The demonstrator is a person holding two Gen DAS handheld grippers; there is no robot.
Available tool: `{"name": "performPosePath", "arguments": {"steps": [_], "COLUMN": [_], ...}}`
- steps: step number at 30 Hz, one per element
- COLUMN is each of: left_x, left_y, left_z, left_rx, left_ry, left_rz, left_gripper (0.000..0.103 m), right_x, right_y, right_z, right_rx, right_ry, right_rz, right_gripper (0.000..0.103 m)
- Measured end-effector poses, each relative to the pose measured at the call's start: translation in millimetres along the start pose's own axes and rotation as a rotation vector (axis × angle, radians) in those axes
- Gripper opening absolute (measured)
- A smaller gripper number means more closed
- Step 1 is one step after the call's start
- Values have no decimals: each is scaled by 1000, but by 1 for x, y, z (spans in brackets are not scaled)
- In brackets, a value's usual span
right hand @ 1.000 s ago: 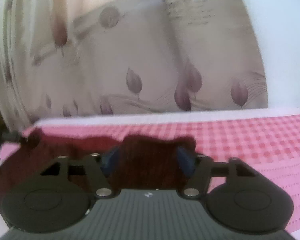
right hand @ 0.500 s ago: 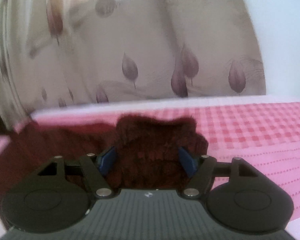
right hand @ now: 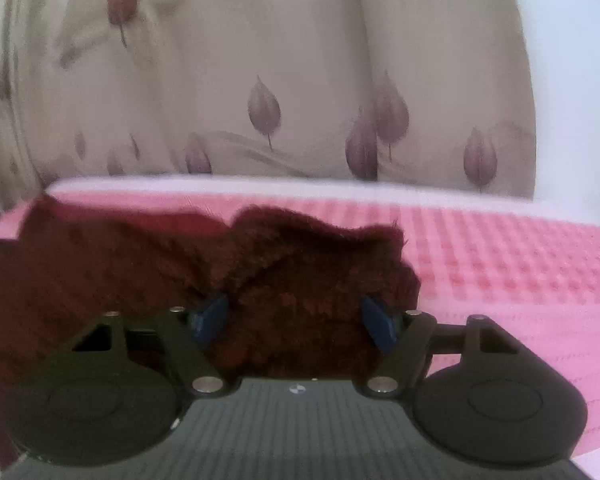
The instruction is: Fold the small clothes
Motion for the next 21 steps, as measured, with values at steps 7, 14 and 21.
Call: {"name": "performPosePath", "arguments": {"steps": [7, 14, 21], "left_x": [3, 4, 5], "left_y": [16, 19, 19], "left_z": [39, 54, 59], "left_rx": [22, 12, -1], "left_ry": [46, 90, 100], "left_rz": [-23, -52, -47], "left_gripper": [10, 10, 11], "right_x": [0, -30, -63], "right_y": [5, -12, -33], "right_z": [37, 84, 72], "right_rx": [100, 197, 139], "right_ry": [18, 55, 28], "right_rz": [-89, -86, 24], "right_gripper": [77, 86, 91]}}
Point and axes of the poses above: each gripper's, at about its wrist camera, not at the fingertips, and z roughly against the way its jaws point, x to its right, y to its top, the point moved 8 cm from there along -z, roughly the way its jaws point, and after that the axes turned 11 degrees about -x, right-handed, at the moved point
